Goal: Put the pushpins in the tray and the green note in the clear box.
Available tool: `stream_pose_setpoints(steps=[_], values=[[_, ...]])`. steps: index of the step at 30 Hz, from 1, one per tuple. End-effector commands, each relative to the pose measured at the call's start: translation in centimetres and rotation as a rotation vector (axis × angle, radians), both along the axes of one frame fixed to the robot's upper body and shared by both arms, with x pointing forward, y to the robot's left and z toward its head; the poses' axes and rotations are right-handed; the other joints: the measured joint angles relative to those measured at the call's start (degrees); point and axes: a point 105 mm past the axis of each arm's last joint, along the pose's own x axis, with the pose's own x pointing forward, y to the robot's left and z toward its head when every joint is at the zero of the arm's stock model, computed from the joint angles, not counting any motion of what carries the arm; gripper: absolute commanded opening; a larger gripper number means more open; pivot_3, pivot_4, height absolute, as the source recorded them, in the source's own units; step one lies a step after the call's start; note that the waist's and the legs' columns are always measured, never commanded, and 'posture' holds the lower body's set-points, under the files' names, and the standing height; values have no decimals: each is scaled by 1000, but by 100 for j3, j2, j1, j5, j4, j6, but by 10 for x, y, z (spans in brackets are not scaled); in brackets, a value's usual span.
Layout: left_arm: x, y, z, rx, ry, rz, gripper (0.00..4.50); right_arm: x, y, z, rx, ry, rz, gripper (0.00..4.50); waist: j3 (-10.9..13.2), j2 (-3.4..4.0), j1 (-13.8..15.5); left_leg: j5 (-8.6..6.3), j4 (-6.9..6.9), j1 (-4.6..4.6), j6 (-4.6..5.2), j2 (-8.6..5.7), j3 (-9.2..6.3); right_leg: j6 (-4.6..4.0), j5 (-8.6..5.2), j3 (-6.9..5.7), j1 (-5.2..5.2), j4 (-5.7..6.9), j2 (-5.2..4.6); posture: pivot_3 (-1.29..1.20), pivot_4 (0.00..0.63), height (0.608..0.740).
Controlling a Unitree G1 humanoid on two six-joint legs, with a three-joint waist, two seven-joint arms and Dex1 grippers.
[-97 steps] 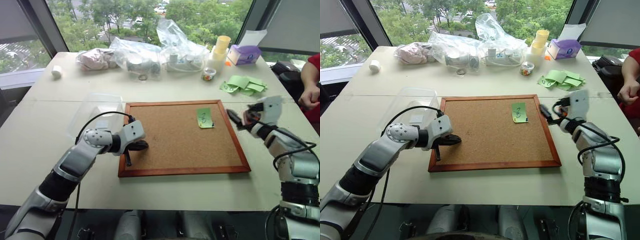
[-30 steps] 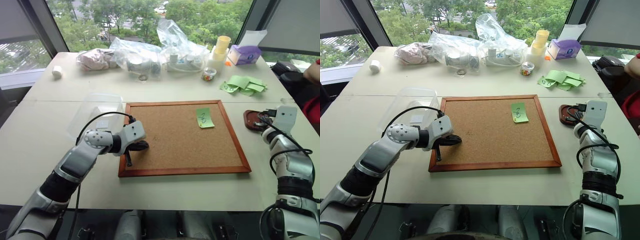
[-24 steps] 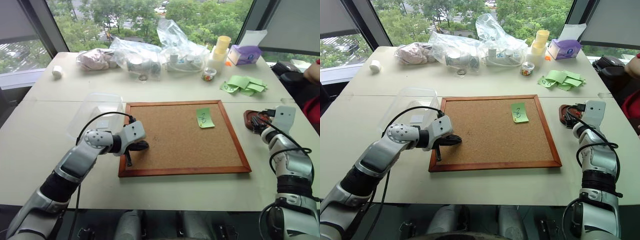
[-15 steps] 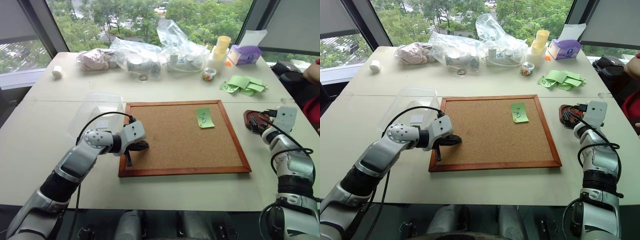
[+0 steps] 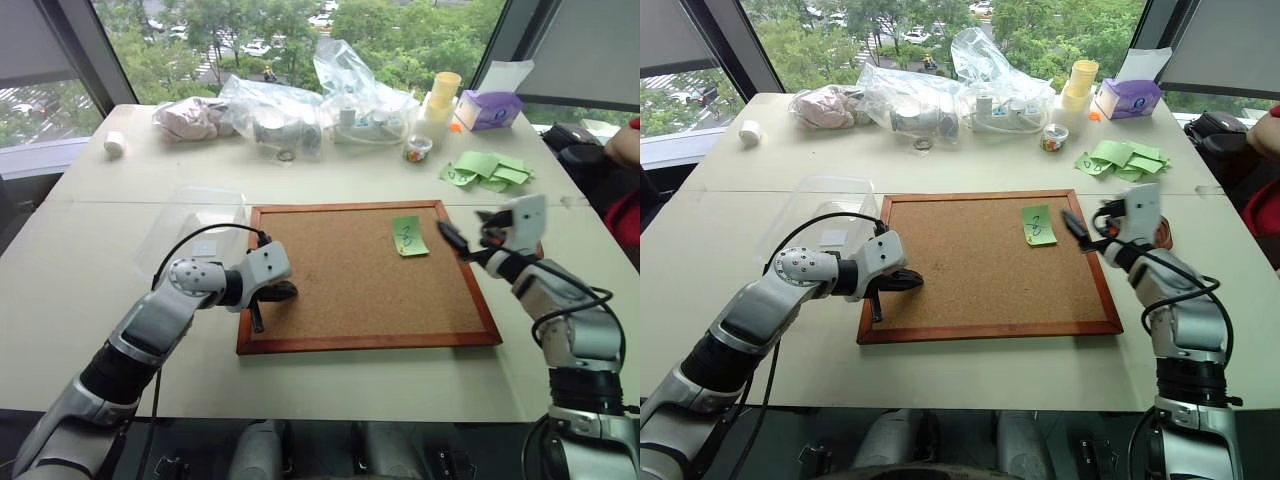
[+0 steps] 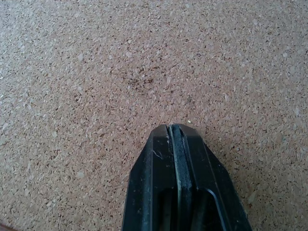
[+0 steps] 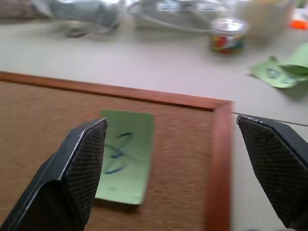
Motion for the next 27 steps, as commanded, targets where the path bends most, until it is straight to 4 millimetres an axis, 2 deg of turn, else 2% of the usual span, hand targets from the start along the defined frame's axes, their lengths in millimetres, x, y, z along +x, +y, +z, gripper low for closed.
stream_pose_setpoints(steps=[1,6,12,18,21,27], values=[[-3,0,-15,27,52,4,0,-6,25,1,-2,-1,110,4433,0,-1,3,0,0,-1,0,0,0,0,0,0,0,-1,0,0,150,735],[-3,-1,-15,23,50,6,0,-3,37,-13,-23,45,149,4433,0,-1,2,0,0,-1,0,-1,0,-1,0,-1,0,-2,0,0,150,735],[-4,-1,-15,22,50,11,0,3,38,-19,-27,65,151,4433,0,-1,6,0,1,-1,-1,-2,0,-1,0,-1,0,-2,-1,0,150,735],[-5,-1,-16,21,52,15,0,8,39,-41,-58,140,151,4433,0,-1,6,1,1,-1,-1,-2,0,-1,0,-1,1,-2,-1,0,150,735],[-4,0,-16,25,52,18,0,9,41,-49,-67,173,151,3653,0,-2,0,1,1,1,-1,-2,0,-1,0,-1,4,-2,-1,0,150,735],[-4,1,-17,25,50,20,0,8,41,-57,-72,200,149,575,-1,-3,-2,1,1,6,-2,-1,0,-1,0,-1,8,-2,-1,0,150,735]])
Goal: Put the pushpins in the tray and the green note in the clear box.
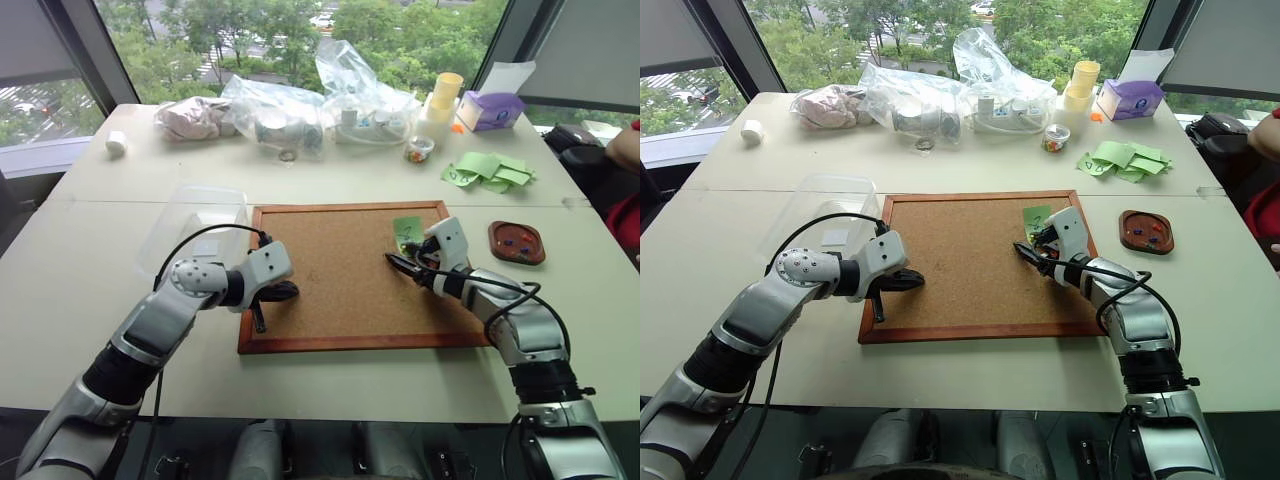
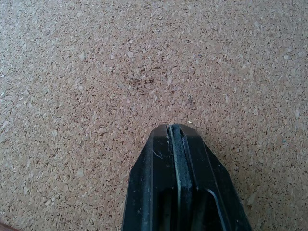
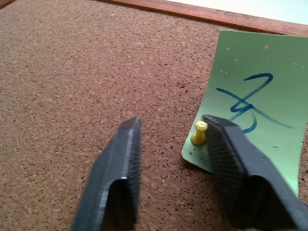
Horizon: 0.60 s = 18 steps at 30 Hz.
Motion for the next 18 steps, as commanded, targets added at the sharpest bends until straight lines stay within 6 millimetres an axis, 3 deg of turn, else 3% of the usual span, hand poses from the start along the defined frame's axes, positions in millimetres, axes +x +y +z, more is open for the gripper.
stream_pose_setpoints(steps=[1,8,15,18], values=[[-4,1,-16,29,49,7,0,-3,7,-7,8,26,28,80,0,0,-7,0,0,3,0,0,0,0,0,0,2,0,0,0,150,735],[-3,3,-15,28,45,10,0,-4,7,-6,-47,-17,38,27,-1,-2,-17,-11,-10,47,18,4,-6,-3,-2,-8,56,-24,2,0,150,735],[-2,9,-15,27,50,19,0,-5,8,61,24,-267,20,27,4,5,-15,-4,-11,42,6,4,-9,-2,-1,-11,52,-26,1,0,150,735],[-3,10,-16,30,54,16,0,-10,10,78,23,-318,17,27,4,6,-19,-3,-13,40,4,5,-8,-1,-1,-10,48,-26,1,0,150,735]])
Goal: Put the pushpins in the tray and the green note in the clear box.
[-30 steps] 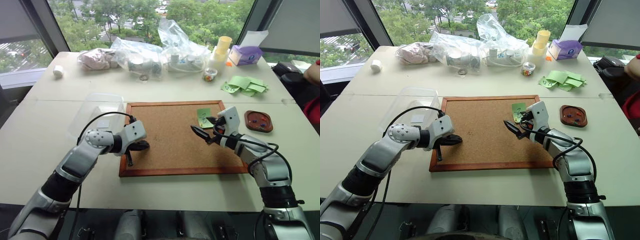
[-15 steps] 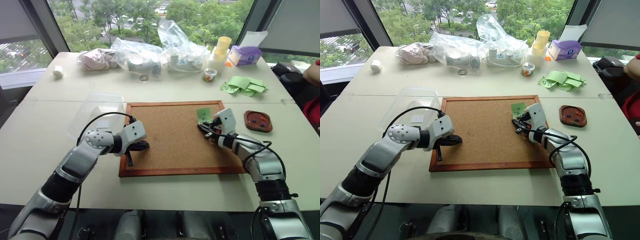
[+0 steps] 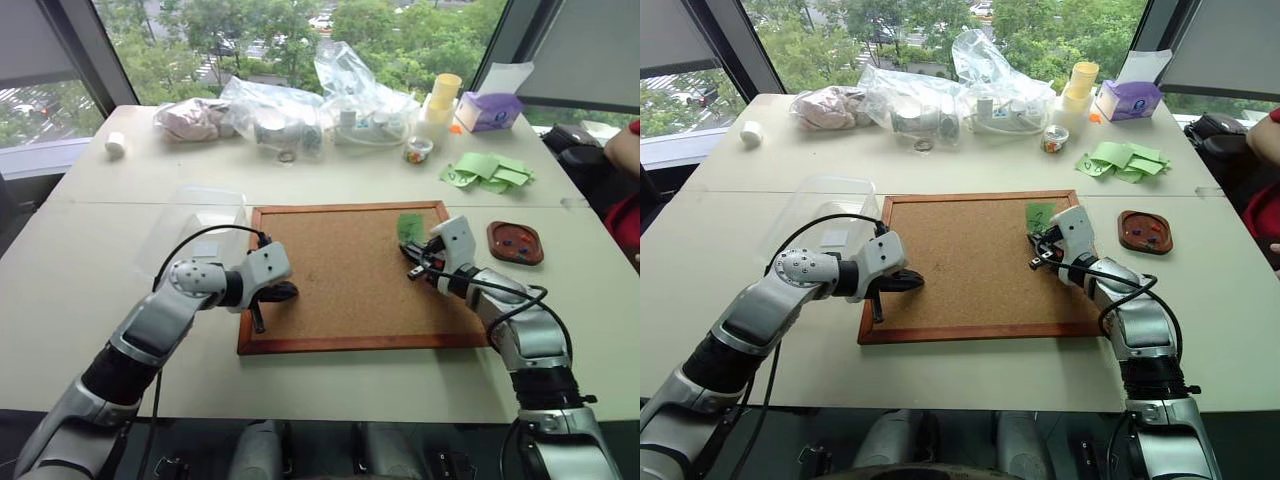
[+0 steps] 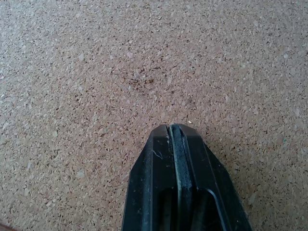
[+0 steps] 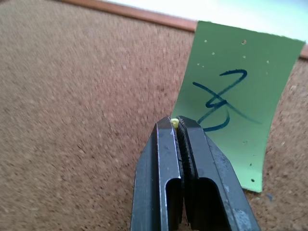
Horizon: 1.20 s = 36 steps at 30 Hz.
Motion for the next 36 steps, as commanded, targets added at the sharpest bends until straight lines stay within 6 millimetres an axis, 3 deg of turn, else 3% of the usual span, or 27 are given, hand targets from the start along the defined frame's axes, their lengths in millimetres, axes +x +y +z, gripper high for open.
stream_pose_setpoints(steps=[1,4,7,10,11,14,16,18,26,36], values=[[-3,6,-16,30,58,16,0,-7,9,50,21,-169,29,27,-1,-1,-2,-1,0,2,1,1,-1,0,0,-1,2,0,1,0,150,735],[-3,2,-15,13,63,7,0,-13,11,57,11,-185,39,27,-2,-4,2,-5,0,2,7,1,-2,-1,-1,-3,4,-3,0,0,150,735],[-1,-5,-1,-86,76,11,0,-17,12,59,-15,-188,48,27,-2,-5,18,-6,-1,0,9,-1,-2,-2,-1,-3,5,-6,-2,0,150,735],[7,-14,35,-302,111,32,965,-20,14,62,-59,-198,73,0,5,-14,25,-10,0,-4,16,-3,-3,-5,-3,-5,4,-7,-5,0,150,735],[12,-15,58,-409,118,37,1330,-22,15,63,-91,-205,90,0,9,-20,24,-10,3,-10,17,-2,-5,-2,-1,-7,0,-8,-4,0,150,735],[22,-15,102,-607,135,30,2794,-26,15,67,-143,-219,126,0,18,-32,7,-9,12,-34,15,-1,-13,2,1,-14,-15,-7,0,0,150,735],[28,-18,116,-691,154,36,3862,-26,15,69,-164,-225,141,0,18,-30,-24,1,10,-36,-1,-2,-13,3,2,-12,-19,-8,1,0,150,735],[35,-26,125,-759,179,47,4457,-26,16,71,-185,-231,155,0,17,-29,-15,1,4,-33,-3,-4,-11,3,2,-10,-18,-13,2,0,150,735],[58,-89,124,-934,443,22,4457,-29,22,77,-252,-268,210,0,26,-44,12,2,12,-60,-3,-13,-16,5,3,-13,-27,-30,1,0,150,735],[76,-133,115,-968,509,-3,4457,-35,30,82,-296,-301,232,0,26,-44,9,4,11,-94,-7,-22,-14,6,3,-13,-73,-27,7,0,150,735]])
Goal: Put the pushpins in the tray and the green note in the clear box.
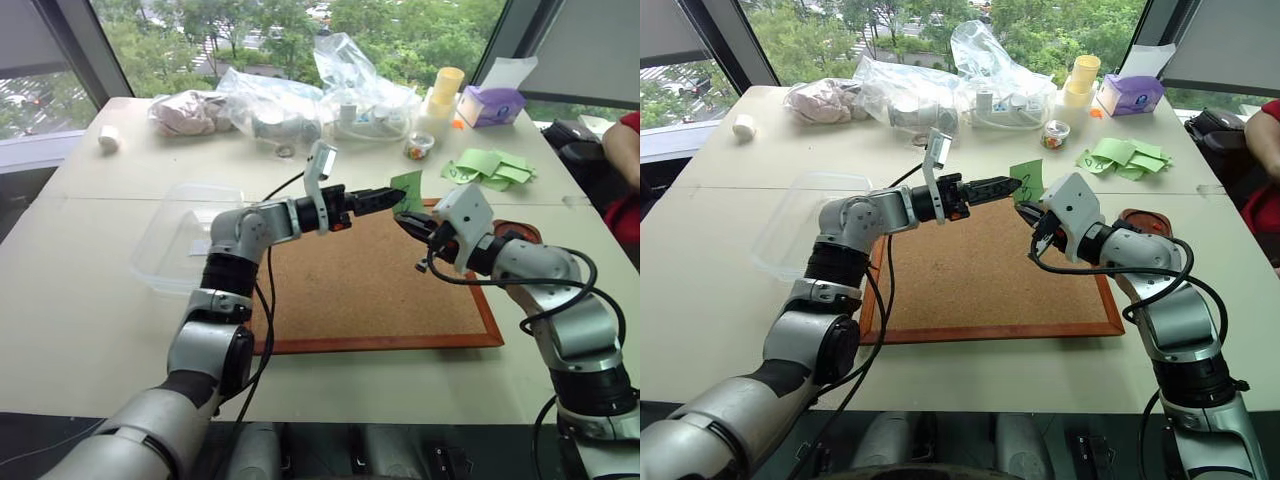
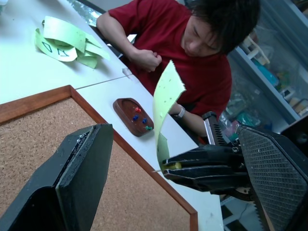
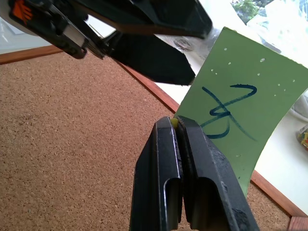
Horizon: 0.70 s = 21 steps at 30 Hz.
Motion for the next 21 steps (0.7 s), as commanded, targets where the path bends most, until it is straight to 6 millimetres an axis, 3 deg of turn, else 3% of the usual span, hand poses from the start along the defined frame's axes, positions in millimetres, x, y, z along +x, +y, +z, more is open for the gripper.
stream_pose_setpoints(steps=[1,5,7,9,15,21], values=[[2,-15,13,-36,-32,-30,4457,-7,8,19,-21,-89,35,0,0,0,3,0,0,-1,0,0,0,0,0,0,0,0,0,0,150,735],[5,-24,12,-57,-1,-38,4457,-10,12,21,-38,-102,44,0,0,-1,7,0,1,-3,1,-2,0,0,0,0,0,-2,-1,0,150,735],[8,-28,10,-47,3,-25,3948,-11,13,21,-47,-109,47,0,1,-1,5,0,1,-3,1,-2,-1,0,0,0,-1,-2,0,0,150,735],[8,-30,11,-57,6,-29,3166,-12,15,22,-50,-114,50,0,1,-1,5,0,1,-3,1,-2,-2,0,0,0,-1,-2,1,0,150,735],[6,-30,14,-80,9,-44,163,-13,17,23,-60,-122,58,0,1,-2,2,0,0,-3,0,-1,-2,0,0,0,-1,-1,0,0,150,735],[4,-25,12,-66,-11,-51,75,-12,16,25,-42,-133,49,0,1,-1,5,0,1,-3,0,-1,-1,0,0,0,-1,-1,0,0,150,735]])
